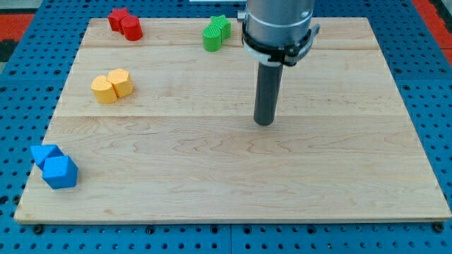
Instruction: Move the blue cube towards the center
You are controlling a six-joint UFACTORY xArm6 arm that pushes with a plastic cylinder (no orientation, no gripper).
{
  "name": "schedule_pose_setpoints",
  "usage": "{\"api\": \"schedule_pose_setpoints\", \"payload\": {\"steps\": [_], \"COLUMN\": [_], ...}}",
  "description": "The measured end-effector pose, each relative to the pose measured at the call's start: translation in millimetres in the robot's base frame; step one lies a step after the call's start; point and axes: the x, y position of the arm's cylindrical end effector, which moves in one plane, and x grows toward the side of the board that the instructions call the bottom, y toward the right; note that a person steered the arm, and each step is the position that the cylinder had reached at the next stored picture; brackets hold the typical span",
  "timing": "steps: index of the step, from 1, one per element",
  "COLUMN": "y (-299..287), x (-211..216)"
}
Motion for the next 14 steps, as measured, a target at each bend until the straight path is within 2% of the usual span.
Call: {"api": "schedule_pose_setpoints", "payload": {"steps": [2,3,4,5,6,7,8,10,11,12,14], "y": [-19.3,-19.6,-33.3,-95.4,-197.3,-309.9,-356.6,-263.3,-238.7,-238.5,-138.5], "x": [5.2,23.4,77.2,110.5,121.0,121.5,113.8,95.4,81.7,55.7,53.3]}}
